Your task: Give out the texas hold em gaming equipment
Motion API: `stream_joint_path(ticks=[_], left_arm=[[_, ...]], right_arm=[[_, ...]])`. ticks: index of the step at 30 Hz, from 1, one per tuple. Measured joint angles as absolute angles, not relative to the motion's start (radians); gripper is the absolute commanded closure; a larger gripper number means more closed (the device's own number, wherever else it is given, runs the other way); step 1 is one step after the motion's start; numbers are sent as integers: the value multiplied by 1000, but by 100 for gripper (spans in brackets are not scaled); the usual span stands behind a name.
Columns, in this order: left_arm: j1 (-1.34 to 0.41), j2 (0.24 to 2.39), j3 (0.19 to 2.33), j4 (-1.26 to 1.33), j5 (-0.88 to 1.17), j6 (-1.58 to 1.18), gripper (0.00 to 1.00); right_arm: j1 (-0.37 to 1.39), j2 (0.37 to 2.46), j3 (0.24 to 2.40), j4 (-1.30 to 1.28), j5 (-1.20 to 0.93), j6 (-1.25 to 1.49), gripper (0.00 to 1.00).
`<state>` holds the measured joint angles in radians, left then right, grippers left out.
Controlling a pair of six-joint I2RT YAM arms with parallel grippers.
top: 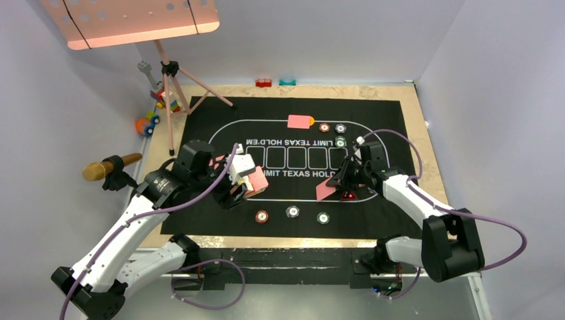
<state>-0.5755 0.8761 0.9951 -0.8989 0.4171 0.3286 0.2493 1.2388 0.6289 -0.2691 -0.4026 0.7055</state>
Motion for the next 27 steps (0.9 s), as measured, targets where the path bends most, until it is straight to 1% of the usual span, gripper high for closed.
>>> stream_joint_path(ticks=[1,7,12,17,18,21,25,27], left_arm=[[-575,876,995,-899,417,329,100],[-575,876,997,-899,421,329,100],[-575,876,997,-899,424,329,100],[-575,876,997,-899,424,329,100],[-575,876,997,-899,424,329,100],[-575,876,997,-899,425,329,100],[-575,876,997,-899,425,329,100],[-575,876,997,-899,425,329,100]], right_arm=[[249,1239,620,-269,-403,706,74],[249,1239,575,-289,-392,704,59],[249,1224,582,-363,-327,686,58],[249,1126,649,-497,-212,660,56],[249,1109,675,-521,-188,654,53],[249,1072,747,-555,-157,645,41],[262,1025,808,-552,-192,648,21],[302,1028,843,-537,-229,660,17]])
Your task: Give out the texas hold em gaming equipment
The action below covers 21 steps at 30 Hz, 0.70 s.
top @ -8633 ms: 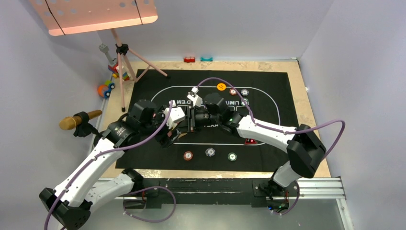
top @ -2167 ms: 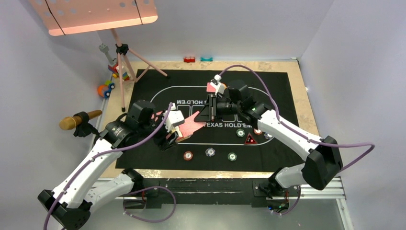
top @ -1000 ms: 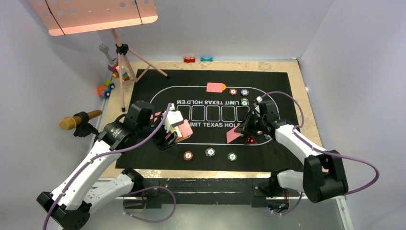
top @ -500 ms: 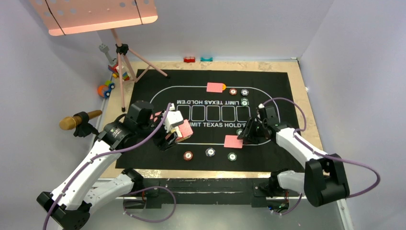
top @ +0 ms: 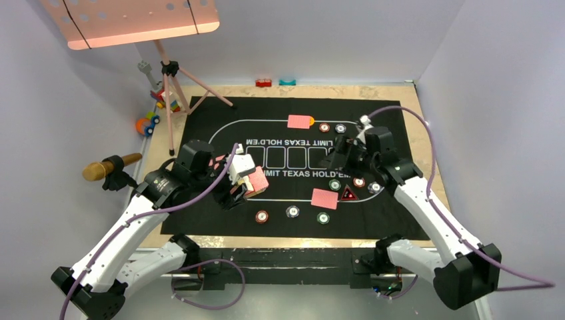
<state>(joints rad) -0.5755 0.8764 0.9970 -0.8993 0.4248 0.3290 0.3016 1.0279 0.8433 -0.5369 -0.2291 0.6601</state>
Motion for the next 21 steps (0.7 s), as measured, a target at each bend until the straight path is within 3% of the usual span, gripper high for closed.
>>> stream_joint_path(ticks=[10,21], left_arm=[[-575,876,997,-899,427,329,100],[-575,876,997,-899,429,329,100]], right_arm=[[637,1243,1034,-252,-473,777,9],[788,1439,1135,-128,-522,832,5]])
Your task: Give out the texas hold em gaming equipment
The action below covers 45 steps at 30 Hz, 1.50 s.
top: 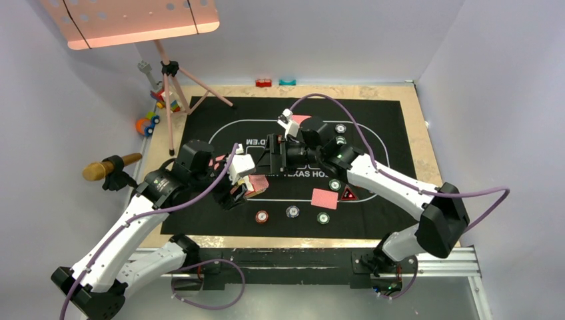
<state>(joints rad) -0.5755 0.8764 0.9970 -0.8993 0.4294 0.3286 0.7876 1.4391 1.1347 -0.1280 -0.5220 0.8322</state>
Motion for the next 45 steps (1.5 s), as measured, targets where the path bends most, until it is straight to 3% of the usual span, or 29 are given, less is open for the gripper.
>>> stream_joint_path(ticks=[2,6,8,32,45], left_arm=[[-575,876,997,-899,431,329,100],[-575,876,997,-899,432,329,100],[-575,876,997,-899,432,329,100],[-575,879,1007,-908,434,325,100],[-575,874,1009,-906,434,324,100]], right_arm=[[795,1447,1135,-110,-528,839,10],[802,1457,1134,-77,-545,858,32],[802,1463,1134,-66,-552,869,38],[716,1392,1031,-60,-621,889,67],[643,1298,1025,-91,-630,897,100]])
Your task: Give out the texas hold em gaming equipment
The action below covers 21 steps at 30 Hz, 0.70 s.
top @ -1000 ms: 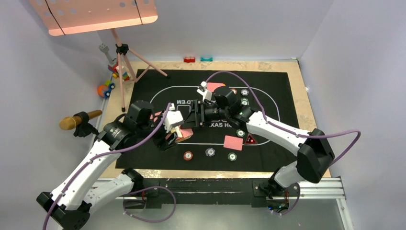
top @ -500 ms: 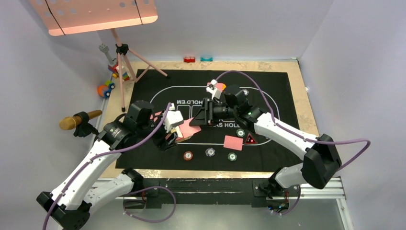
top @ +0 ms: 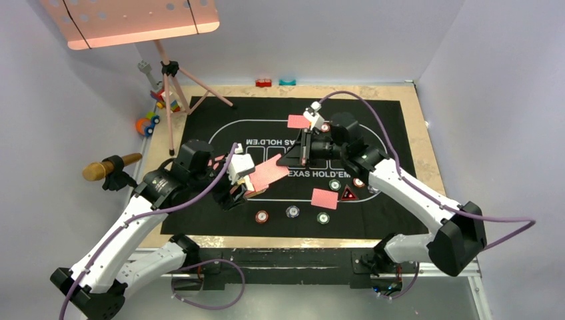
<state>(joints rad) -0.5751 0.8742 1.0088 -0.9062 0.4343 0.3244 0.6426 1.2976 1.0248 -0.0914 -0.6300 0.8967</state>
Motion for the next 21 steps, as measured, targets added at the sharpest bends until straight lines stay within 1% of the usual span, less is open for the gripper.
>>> stream_joint_path(ticks=[7,13,18,21], left_arm=[[-575,868,1009,-906,435,325,100],[-575,862,1009,-906,435,325,100],[-575,861,1009,-906,435,325,100],[-575,860,1009,-906,436,325,100]], right_arm=[[554,1256,1095,-114,-650,896,100],[470,1272,1100,-91,-678,900,100],[427,1383,1120,-32,-685,901,100],[448,1534,1175,25,-680,900,100]])
